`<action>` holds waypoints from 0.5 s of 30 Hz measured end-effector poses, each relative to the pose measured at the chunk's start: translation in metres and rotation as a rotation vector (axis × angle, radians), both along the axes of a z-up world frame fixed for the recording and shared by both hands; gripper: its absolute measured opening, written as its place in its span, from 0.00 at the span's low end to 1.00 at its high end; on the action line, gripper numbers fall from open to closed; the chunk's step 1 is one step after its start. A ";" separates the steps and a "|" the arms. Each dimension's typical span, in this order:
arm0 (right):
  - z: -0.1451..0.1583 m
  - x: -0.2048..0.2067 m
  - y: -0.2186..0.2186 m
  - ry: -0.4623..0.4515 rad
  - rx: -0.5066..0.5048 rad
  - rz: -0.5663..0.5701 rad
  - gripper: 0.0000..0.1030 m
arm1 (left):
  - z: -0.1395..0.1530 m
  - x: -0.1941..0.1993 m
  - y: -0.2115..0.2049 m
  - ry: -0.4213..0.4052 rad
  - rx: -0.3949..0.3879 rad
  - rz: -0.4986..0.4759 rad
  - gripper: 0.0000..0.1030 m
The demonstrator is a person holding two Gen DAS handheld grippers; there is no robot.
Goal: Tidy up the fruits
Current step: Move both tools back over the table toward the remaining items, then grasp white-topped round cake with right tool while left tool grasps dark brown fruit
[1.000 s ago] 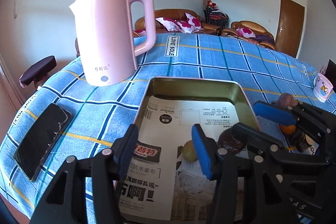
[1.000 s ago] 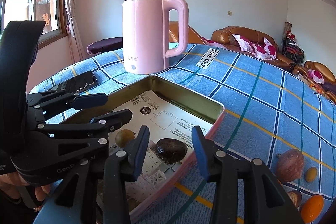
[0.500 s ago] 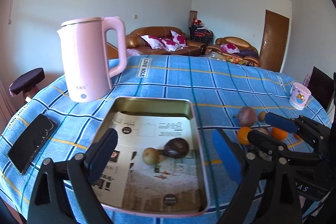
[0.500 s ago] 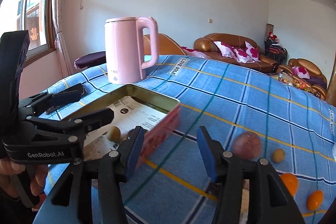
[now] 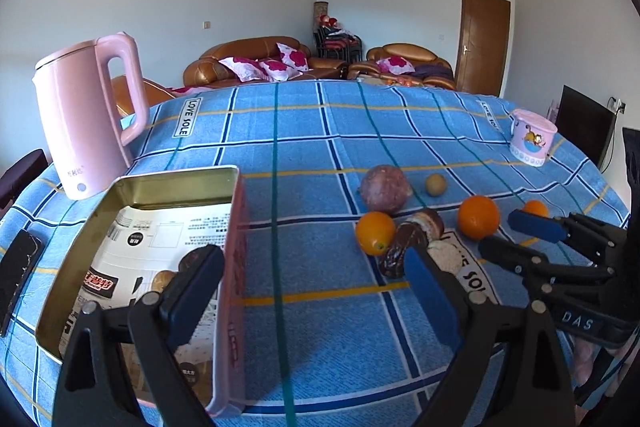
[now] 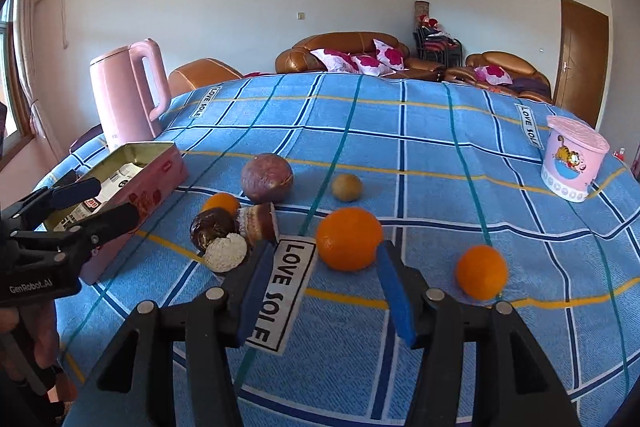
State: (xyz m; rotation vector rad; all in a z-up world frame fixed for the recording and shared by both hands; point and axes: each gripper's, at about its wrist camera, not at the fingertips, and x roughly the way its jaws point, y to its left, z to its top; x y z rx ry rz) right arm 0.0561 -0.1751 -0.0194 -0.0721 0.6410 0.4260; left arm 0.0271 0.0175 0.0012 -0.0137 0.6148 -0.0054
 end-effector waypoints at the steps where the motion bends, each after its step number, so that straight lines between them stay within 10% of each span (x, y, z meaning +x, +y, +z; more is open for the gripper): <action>1: -0.001 0.001 0.008 0.014 -0.003 0.029 0.54 | 0.000 0.001 0.002 0.000 0.000 0.005 0.91; 15: -0.026 0.025 0.049 0.230 0.019 0.195 0.41 | -0.009 0.008 0.004 0.028 -0.024 -0.008 0.91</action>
